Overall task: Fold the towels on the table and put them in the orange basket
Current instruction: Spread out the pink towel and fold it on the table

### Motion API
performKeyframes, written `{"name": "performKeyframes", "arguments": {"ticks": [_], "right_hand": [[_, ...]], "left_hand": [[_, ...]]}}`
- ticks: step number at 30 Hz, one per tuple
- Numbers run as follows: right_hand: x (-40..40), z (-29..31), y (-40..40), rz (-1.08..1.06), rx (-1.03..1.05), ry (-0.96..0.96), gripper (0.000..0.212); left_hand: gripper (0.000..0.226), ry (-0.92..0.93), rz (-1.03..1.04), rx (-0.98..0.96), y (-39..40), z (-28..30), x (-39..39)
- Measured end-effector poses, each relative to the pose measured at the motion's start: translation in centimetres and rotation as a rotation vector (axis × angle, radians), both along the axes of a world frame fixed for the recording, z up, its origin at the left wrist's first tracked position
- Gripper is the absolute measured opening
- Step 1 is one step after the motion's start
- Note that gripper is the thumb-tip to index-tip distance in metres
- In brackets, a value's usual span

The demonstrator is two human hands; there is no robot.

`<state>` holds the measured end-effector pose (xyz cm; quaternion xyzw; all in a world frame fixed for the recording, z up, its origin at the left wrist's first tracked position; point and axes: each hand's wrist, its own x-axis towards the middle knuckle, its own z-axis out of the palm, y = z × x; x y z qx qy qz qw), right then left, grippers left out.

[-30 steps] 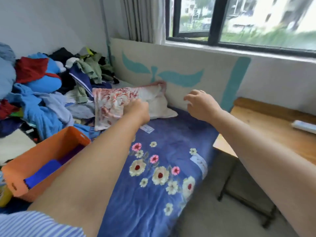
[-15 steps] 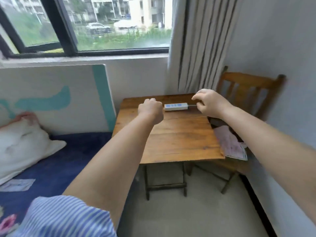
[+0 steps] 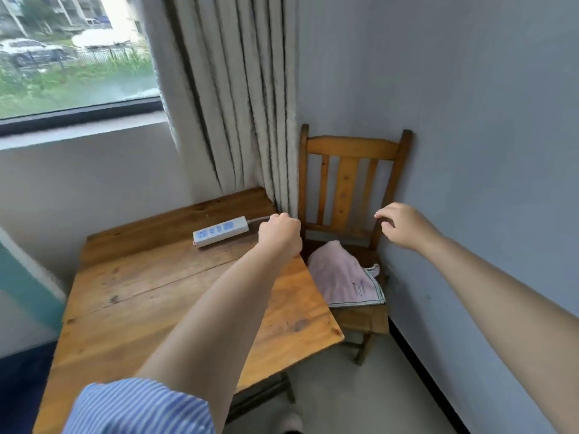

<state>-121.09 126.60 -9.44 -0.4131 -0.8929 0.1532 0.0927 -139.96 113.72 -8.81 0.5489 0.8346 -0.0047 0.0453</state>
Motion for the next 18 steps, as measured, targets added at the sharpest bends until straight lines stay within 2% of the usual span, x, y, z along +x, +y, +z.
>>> {"name": "performKeyframes", "arguments": {"ticks": [7, 13, 18], "right_hand": [[-1.8, -4.2, 7.3, -0.143, -0.065, -0.035, 0.03], [-3.1, -10.4, 12.4, -0.195, -0.173, -0.118, 0.03], [-4.0, -16.5, 18.2, -0.182, -0.258, -0.166, 0.031]], "left_hand": [[0.03, -0.079, -0.129, -0.144, 10.9, -4.9, -4.1], [0.028, -0.191, -0.091, -0.318, 17.9, -11.0, -5.1], [0.031, -0.259, -0.005, -0.384, 23.4, -16.7, -5.3]]}}
